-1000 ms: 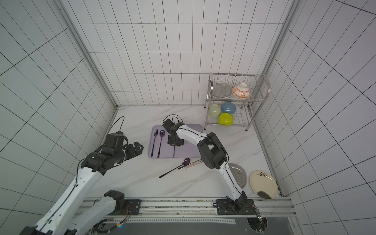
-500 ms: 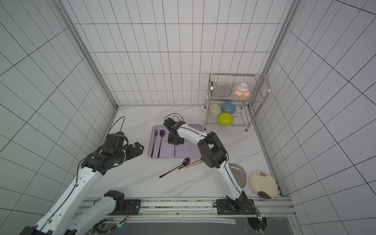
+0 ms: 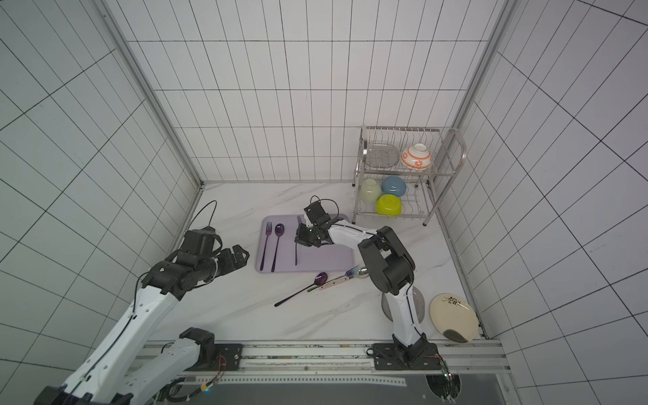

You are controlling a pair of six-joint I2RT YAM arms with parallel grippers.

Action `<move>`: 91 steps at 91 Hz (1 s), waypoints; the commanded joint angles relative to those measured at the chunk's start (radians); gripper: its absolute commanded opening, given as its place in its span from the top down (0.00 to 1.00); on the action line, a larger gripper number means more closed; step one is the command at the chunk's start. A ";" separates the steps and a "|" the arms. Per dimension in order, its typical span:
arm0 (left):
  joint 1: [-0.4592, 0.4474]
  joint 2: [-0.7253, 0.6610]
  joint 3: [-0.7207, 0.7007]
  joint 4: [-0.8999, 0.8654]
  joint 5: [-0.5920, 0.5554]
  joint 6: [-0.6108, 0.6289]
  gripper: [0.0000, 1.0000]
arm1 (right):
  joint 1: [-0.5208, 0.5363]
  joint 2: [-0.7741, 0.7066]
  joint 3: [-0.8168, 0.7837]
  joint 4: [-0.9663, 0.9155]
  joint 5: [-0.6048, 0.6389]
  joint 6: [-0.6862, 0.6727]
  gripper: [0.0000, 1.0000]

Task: Set the spoon and fork side by side
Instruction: Adjust the fork on the tray.

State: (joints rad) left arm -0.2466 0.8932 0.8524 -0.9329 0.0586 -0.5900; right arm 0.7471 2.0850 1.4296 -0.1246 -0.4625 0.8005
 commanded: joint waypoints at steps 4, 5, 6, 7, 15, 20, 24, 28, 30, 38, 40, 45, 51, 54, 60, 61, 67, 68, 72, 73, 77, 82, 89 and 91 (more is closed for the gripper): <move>0.003 0.009 -0.001 0.022 0.015 0.013 0.02 | 0.000 0.033 -0.034 0.156 -0.131 0.052 1.00; 0.004 0.010 -0.001 0.021 0.016 0.013 0.02 | -0.001 0.035 -0.038 0.161 -0.134 0.052 1.00; 0.004 0.010 -0.001 0.021 0.017 0.014 0.02 | -0.001 0.036 -0.040 0.166 -0.137 0.063 1.00; 0.003 0.010 -0.001 0.019 0.018 0.014 0.02 | -0.001 0.038 -0.043 0.170 -0.139 0.068 1.00; 0.004 0.017 0.003 0.014 0.026 0.015 0.02 | -0.002 0.046 -0.059 0.182 -0.143 0.069 1.00; 0.004 0.019 0.006 0.009 0.029 0.015 0.02 | -0.006 0.049 -0.070 0.188 -0.144 0.066 1.00; 0.004 0.022 0.007 0.007 0.031 0.015 0.02 | -0.010 0.052 -0.079 0.192 -0.145 0.067 1.00; 0.004 0.025 0.008 0.007 0.034 0.015 0.02 | -0.013 0.055 -0.089 0.198 -0.146 0.073 1.00; 0.004 0.025 0.008 0.006 0.033 0.016 0.02 | -0.015 0.056 -0.096 0.202 -0.148 0.076 1.00; 0.004 0.031 0.008 0.006 0.035 0.016 0.02 | -0.021 0.062 -0.115 0.215 -0.155 0.077 1.00; 0.004 0.033 0.010 0.006 0.037 0.017 0.02 | -0.022 0.063 -0.119 0.217 -0.157 0.077 1.00; 0.004 0.036 0.010 0.006 0.038 0.019 0.02 | -0.026 0.068 -0.126 0.221 -0.160 0.075 1.00; 0.004 0.041 0.012 0.007 0.040 0.020 0.02 | -0.032 0.069 -0.136 0.225 -0.159 0.075 1.00; 0.004 0.044 0.013 0.006 0.041 0.021 0.02 | -0.035 0.069 -0.144 0.228 -0.159 0.075 1.00; 0.004 0.051 0.014 0.006 0.042 0.023 0.02 | -0.041 0.068 -0.152 0.229 -0.160 0.075 0.99; 0.004 0.052 0.015 0.006 0.043 0.023 0.02 | -0.042 0.068 -0.154 0.229 -0.160 0.075 0.99; 0.004 0.057 0.018 0.009 0.046 0.022 0.02 | -0.046 0.063 -0.165 0.230 -0.159 0.075 0.96; 0.004 0.059 0.018 0.009 0.048 0.022 0.02 | -0.047 0.062 -0.166 0.230 -0.159 0.075 0.96; 0.004 0.061 0.019 0.009 0.051 0.022 0.02 | -0.050 0.060 -0.174 0.233 -0.159 0.075 0.94; 0.003 0.063 0.019 0.009 0.052 0.022 0.02 | -0.051 0.059 -0.175 0.233 -0.159 0.075 0.93; 0.004 0.065 0.019 0.011 0.054 0.022 0.02 | -0.054 0.056 -0.181 0.236 -0.158 0.075 0.92; 0.004 0.067 0.019 0.011 0.055 0.022 0.02 | -0.058 0.051 -0.188 0.239 -0.156 0.075 0.91; 0.004 0.068 0.020 0.014 0.055 0.024 0.02 | -0.063 0.044 -0.194 0.238 -0.154 0.073 0.88; 0.004 0.069 0.019 0.016 0.054 0.024 0.02 | -0.064 0.042 -0.195 0.237 -0.154 0.071 0.88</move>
State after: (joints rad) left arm -0.2466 0.9588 0.8524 -0.9360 0.1062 -0.5823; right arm 0.6979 2.1300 1.2636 0.1436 -0.6300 0.8753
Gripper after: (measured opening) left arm 0.980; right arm 0.111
